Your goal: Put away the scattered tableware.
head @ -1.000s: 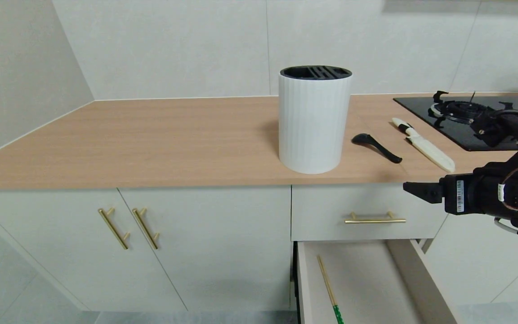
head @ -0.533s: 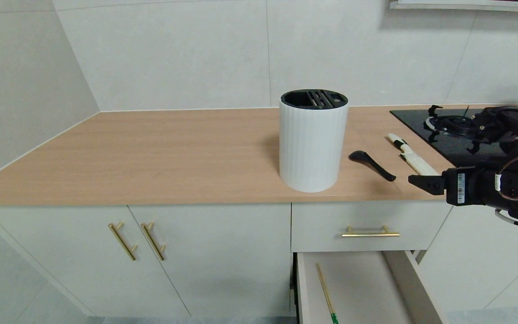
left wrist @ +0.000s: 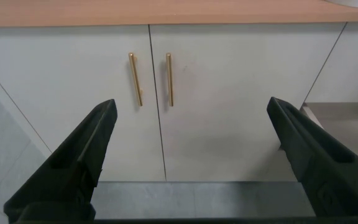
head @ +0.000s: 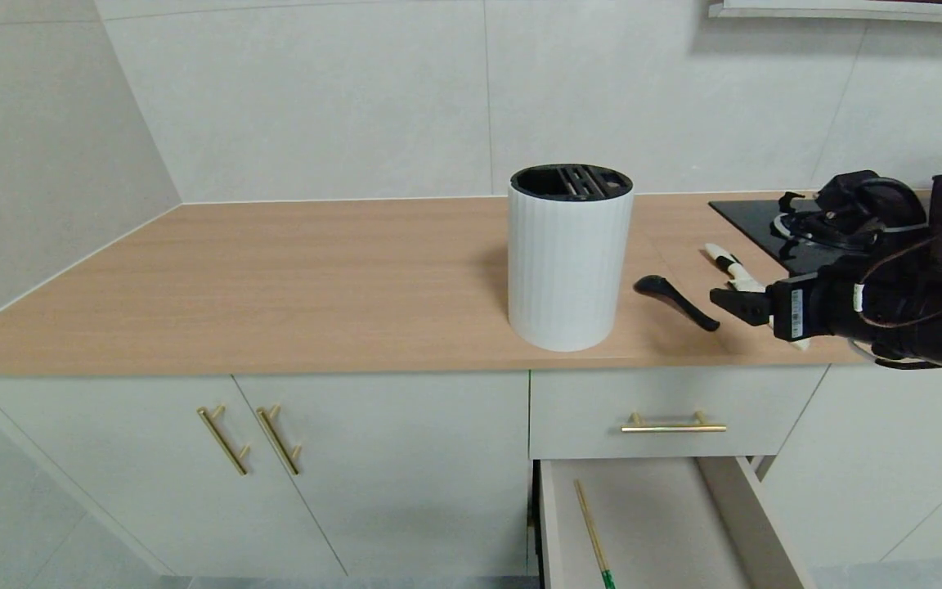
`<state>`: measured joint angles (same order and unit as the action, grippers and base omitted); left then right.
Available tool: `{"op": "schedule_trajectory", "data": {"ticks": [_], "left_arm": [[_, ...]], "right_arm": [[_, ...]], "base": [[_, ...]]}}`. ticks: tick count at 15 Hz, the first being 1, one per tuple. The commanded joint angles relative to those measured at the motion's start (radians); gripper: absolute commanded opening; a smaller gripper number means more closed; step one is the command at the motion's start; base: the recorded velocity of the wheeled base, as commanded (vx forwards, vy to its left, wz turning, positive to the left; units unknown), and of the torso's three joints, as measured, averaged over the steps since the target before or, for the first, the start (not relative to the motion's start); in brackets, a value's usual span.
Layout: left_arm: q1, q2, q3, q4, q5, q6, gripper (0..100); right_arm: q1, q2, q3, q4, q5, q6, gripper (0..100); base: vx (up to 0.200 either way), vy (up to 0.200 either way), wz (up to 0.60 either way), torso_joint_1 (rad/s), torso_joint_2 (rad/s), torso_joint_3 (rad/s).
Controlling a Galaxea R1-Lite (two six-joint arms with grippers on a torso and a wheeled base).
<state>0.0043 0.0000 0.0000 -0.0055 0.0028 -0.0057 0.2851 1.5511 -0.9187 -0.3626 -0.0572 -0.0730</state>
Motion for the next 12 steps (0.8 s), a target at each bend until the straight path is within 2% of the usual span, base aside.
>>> {"op": "schedule_trajectory", "data": {"ticks": [1,2,5,12], "left_arm": [[0.000,0.000,0.000,-0.001,0.000,0.000,100],[0.000,0.000,0.000,-0.001,0.000,0.000,100],[0.000,0.000,0.000,-0.001,0.000,0.000,100],[0.000,0.000,0.000,-0.001,0.000,0.000,100]], "right_arm": [[-0.055,0.103,-0.026,-0.039,0.116,-0.008,100],[-0.081,0.146,-0.025,-0.079,0.181,-0.019,100],[-0.121,0.294,-0.117,-0.208,0.223,-0.054,100],[-0.138,0.423,-0.183,-0.196,0.249,-0.094,100]], "base": [[0.000,0.000,0.00,0.000,0.00,0.000],[0.000,0.000,0.00,0.000,0.00,0.000],[0.000,0.000,0.00,0.000,0.00,0.000],[0.000,0.000,0.00,0.000,0.00,0.000]]}}
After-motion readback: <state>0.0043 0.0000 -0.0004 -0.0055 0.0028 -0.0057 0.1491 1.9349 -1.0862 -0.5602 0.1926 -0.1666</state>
